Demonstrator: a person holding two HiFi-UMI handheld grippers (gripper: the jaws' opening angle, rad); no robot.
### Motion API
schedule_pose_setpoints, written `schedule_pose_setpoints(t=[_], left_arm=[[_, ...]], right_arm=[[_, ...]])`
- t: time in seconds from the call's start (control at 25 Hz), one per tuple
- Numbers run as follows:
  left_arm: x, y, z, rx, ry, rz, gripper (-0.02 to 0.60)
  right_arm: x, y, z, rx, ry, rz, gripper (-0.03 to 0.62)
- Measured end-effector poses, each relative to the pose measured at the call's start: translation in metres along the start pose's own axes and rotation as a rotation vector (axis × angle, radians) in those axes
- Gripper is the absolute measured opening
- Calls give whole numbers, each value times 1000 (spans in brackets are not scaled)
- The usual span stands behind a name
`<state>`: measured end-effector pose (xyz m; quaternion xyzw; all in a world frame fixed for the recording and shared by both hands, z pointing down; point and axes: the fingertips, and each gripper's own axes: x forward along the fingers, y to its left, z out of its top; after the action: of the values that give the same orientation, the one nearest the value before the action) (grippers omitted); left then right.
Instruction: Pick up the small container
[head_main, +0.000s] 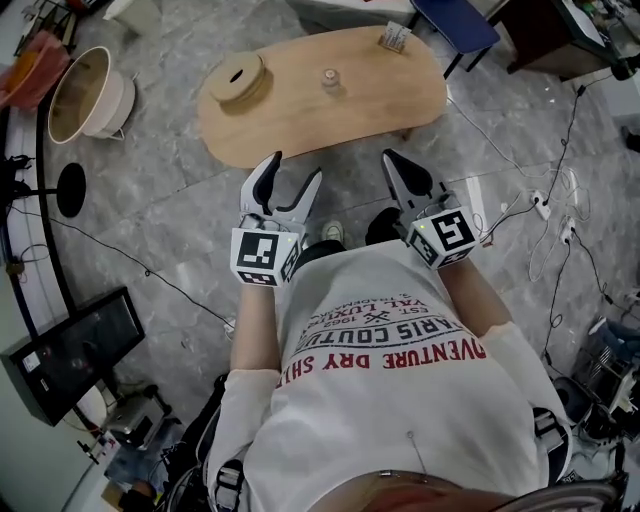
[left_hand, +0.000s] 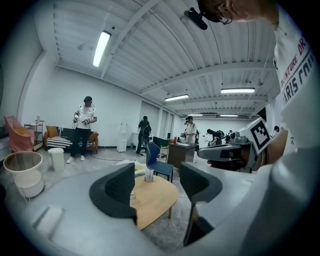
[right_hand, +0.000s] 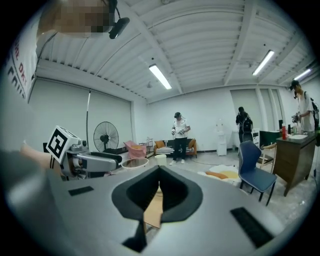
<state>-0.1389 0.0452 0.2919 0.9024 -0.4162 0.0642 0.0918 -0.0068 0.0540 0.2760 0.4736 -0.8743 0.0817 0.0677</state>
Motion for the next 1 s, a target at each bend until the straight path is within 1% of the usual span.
schedule_pose_setpoints(t=[0.16,0.32,0.44,0.56,0.64,0.76,0.84,0.92,1.0], left_arm=[[35,18,-10,-11,33,17,288],[85,42,-19,-28,75,74,288],[129,59,-21,-55,83,118,288],[171,66,-26,-37,119,150,288],[198,70,-34,-15,150,171,288],[246,86,-58,-43,162,193,290],[273,98,-77,-76,136,207,290],[287,105,-93,-105,104,232,290],[298,117,-111,-112,102,269,290]], right_arm=[[33,-27,-7,8,24,26,6],[78,-61,2,-4,18,92,6],[113,-97,12,-30,14,148,6],[149,-139,11,-49,46,191,6],[173,-163,1,-98,85,223,6],[214,-197,-28,-157,139,256,6],[238,-214,-52,-163,172,279,6],[254,-222,-77,-151,215,313,6],[269,-228,-97,-130,250,335,6]])
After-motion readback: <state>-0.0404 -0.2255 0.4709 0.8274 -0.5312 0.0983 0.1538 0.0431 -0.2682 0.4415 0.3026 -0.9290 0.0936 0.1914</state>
